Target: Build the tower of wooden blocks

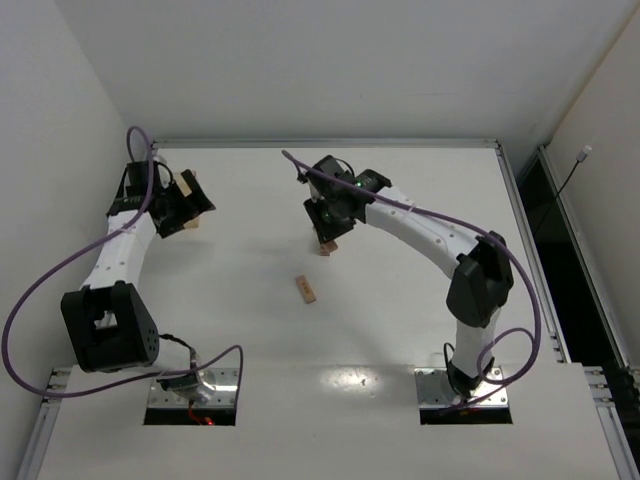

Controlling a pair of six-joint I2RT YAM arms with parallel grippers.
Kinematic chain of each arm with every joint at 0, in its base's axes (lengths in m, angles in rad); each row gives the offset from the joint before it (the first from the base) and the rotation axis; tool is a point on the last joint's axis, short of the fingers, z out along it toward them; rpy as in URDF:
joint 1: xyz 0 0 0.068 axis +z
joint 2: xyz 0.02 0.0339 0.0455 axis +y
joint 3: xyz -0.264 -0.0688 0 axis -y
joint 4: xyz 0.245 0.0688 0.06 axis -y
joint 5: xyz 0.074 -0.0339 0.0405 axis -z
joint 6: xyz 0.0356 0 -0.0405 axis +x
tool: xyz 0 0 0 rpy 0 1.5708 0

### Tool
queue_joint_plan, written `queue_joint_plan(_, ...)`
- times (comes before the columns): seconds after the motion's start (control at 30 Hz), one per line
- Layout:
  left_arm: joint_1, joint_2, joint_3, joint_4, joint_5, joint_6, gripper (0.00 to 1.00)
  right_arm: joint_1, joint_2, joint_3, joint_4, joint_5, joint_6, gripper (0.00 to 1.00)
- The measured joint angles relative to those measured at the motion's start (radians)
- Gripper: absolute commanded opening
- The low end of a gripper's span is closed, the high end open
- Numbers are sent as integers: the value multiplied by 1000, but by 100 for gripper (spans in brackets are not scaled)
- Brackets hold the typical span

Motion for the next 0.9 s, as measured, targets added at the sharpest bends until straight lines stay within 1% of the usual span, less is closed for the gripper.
queue_joint_plan(0.17, -16, -23, -7, 33, -19, 0, 100, -57, 64, 114, -32, 60, 59, 0)
queue_joint_plan(0.4, -16, -24, -40, 48, -20, 0, 100, -114, 100, 227, -56, 85, 226, 0)
queue_joint_plan(0.5, -16, -23, -40, 52, -19, 0, 100, -121, 116, 249, -68, 84, 310, 0)
queue_joint_plan(0.63, -16, -19, -40, 61, -15, 0, 100, -118, 159, 259, -86, 92, 379, 0)
queue_joint_plan(0.9, -16, -17, -46, 78, 5, 0, 100, -98, 227, 260, -94, 161, 410, 0)
